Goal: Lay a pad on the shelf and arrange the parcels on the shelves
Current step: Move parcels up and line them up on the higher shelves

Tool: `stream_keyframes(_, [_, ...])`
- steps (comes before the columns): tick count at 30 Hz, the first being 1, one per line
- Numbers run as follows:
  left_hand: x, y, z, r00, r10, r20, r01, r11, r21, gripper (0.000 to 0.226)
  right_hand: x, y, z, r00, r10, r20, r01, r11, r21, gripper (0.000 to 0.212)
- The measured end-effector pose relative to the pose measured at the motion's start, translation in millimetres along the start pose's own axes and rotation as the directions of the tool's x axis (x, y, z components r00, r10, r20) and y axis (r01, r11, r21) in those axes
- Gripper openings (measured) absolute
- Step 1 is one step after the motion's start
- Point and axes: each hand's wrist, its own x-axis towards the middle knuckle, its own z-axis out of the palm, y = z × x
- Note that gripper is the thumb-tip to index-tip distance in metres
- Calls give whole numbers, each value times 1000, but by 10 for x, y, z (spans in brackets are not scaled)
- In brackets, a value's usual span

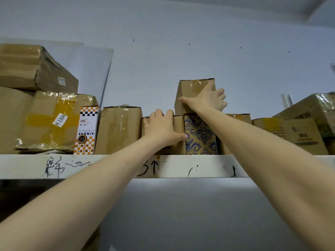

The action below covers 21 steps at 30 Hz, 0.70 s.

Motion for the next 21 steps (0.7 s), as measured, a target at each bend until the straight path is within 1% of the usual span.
stream_keyframes(4, [-9,24,36,1000,20,7,-20,1000,-6,84,-84,64,-29,1000,-20,24,19,1000,19,101])
stream_keyframes(6, [-37,31,35,1000,15,9,-14,1000,-22,92,-163,114,-35,999,-49,4,48,997,56,89])
stream_keyframes(8, [-100,61,21,999,6,-35,-7,999,-47,94,-272,199,-46,991,-126,-37,128,990,51,76])
stream_keyframes(10, [-173,141,6,996,15,-92,-22,997,-78,85,-369,339,-94,975,-213,-60,214,977,8,67])
stream_keyframes(12, [-244,208,-14,992,24,-123,-35,995,-89,78,-459,452,-135,964,-262,-49,263,965,13,62])
stream_keyframes(16, [-406,374,-72,993,16,-121,-30,993,-114,67,-677,670,-264,949,-314,21,312,948,69,56])
stream_keyframes(19, [-572,538,-132,993,-1,-115,-14,991,-135,58,-883,896,-436,915,-398,71,389,914,114,50])
stream_keyframes(21, [-702,628,-171,995,-29,-98,15,990,-143,58,-1007,1066,-538,894,-439,93,428,896,116,47])
